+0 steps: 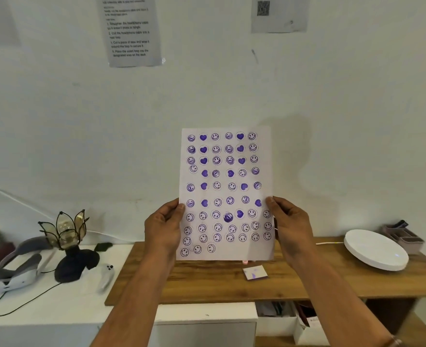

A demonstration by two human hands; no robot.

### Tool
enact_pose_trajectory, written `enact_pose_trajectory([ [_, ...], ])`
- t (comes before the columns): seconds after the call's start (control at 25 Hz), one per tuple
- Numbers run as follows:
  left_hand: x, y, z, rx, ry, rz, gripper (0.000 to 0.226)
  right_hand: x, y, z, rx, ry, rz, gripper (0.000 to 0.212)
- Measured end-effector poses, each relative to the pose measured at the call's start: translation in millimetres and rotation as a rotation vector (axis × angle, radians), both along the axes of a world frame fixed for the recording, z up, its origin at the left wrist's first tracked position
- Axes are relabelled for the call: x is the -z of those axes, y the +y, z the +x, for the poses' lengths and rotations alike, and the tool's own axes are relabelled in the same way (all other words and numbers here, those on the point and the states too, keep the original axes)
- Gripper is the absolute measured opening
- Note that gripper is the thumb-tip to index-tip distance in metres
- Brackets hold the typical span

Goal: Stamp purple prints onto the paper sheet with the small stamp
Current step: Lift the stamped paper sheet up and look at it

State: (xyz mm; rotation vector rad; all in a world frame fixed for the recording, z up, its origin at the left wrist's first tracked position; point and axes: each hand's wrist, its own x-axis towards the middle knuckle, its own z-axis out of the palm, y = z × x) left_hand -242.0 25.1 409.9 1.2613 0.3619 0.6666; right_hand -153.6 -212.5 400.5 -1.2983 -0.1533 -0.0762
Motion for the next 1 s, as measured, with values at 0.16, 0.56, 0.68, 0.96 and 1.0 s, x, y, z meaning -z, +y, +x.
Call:
enact_pose_trajectory([
  [0.16,2.9,1.5,-2.6,0.001,-0.010,-0.031,0.014,-4.8,1.6,-0.6,0.004,-0.006,-0.006,0.014],
  [0.56,6.9,6.2,-9.7,0.001,-0.008,-0.005,0.014,-3.1,5.7,-5.7,-0.012,0.003,-0.003,0.014],
  [0.68,9.6,8.2,-8.1,-0.004,0.008,0.018,0.012,-0.6,6.6,-6.0,-0.011,0.017,-0.002,0.011],
  [0.96,34.0,18.7,5.8,0.006,0.077,0.033,0.010,17.6,6.6,8.8,-0.006,0.072,0.020,0.009],
  [1.0,39.6,20.4,8.6,0.005,0.098,0.034,0.008,24.1,6.1,12.0,-0.011,0.085,0.020,0.009],
])
